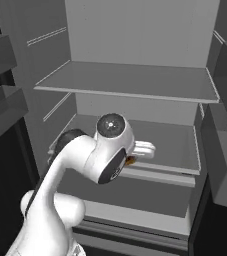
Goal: Take the cakes from the fridge and place them on the empty tray on the dining counter.
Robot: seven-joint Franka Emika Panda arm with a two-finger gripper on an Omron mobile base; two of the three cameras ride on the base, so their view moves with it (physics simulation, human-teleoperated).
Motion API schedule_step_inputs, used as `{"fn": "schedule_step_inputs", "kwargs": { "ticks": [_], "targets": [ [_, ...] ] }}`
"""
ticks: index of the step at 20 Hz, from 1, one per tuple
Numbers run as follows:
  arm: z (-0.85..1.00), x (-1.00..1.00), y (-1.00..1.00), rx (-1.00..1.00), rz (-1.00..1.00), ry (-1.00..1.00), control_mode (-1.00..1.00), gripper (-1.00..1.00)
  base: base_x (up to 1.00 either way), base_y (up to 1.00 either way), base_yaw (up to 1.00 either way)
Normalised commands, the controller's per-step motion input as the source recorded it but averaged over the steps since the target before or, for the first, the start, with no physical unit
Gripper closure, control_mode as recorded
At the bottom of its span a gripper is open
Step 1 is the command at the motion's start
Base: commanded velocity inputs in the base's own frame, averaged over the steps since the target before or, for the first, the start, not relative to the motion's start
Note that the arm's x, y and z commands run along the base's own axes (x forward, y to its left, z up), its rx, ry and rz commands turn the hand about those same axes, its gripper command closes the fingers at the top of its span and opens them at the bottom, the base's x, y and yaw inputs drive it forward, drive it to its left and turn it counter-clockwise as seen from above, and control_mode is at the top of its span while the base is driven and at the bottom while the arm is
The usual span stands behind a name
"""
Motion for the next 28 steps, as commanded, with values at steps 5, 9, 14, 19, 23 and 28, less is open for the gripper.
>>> {"fn": "schedule_step_inputs", "kwargs": {
  "ticks": [5,9,14,19,23,28],
  "targets": [
    [1.00,-0.77,0.41,0.00,0.05,-0.13,-1.00,1.00,0.00,0.00,0.00],
    [0.83,-0.73,0.52,0.00,0.08,-0.01,-1.00,1.00,0.00,0.00,0.00],
    [0.50,-0.48,0.48,-0.01,0.10,0.00,-1.00,1.00,0.00,0.00,0.00],
    [0.01,-0.28,0.04,0.00,0.08,0.00,-1.00,1.00,0.00,0.00,0.00],
    [-0.08,-0.28,0.01,-0.01,0.00,0.00,-1.00,1.00,0.00,0.00,0.00],
    [-0.12,-0.32,0.19,-0.04,0.00,0.00,-1.00,1.00,0.00,0.00,0.00]
  ]
}}
